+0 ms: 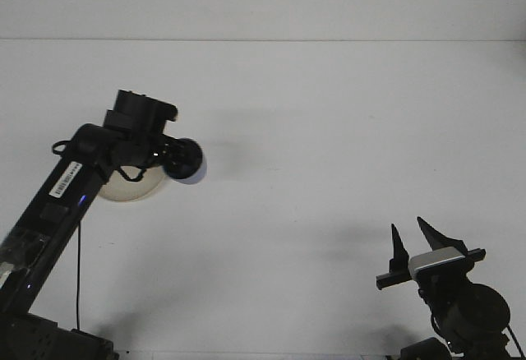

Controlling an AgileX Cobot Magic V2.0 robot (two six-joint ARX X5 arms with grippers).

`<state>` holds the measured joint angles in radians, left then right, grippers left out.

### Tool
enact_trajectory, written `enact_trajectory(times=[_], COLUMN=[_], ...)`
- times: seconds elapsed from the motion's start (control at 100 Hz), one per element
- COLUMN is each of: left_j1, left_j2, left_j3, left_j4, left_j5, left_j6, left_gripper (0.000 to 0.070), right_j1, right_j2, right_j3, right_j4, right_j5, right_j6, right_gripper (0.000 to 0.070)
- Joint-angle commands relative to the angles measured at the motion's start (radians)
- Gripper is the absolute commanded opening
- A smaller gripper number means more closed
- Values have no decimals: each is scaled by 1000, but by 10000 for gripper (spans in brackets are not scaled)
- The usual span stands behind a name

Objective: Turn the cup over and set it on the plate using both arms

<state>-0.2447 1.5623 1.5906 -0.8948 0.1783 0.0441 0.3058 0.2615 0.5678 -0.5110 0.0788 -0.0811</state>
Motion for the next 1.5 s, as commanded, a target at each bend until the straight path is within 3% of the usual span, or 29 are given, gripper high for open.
enact_trajectory(times=[0.0, 0.39, 0.97, 1.02, 1.12, 1.16, 1.49], left_j1=[61, 400, 452, 452, 453, 455, 468], left_j2=[14, 85, 330, 336, 336, 329, 140], left_j3=[19, 18, 18, 19, 19, 19, 52], left_j4=[-15, 27, 117, 120, 145, 156, 157], left_j5=[-5, 89, 82, 82, 85, 89, 111], left_j6=[25, 27, 54, 54, 48, 45, 45], left_gripper=[14, 14, 19, 83, 384, 472, 480], right_j1=[2, 2, 2, 2, 2, 2, 2], right_j2=[0, 1, 2, 2, 2, 2, 2], right_j3=[2, 2, 2, 2, 2, 2, 2], right_j4=[9, 9, 8, 8, 8, 8, 8], right_j5=[0, 0, 0, 0, 0, 1, 1], right_j6=[7, 7, 7, 7, 7, 7, 7], right_gripper=[317, 317, 317, 317, 317, 317, 317])
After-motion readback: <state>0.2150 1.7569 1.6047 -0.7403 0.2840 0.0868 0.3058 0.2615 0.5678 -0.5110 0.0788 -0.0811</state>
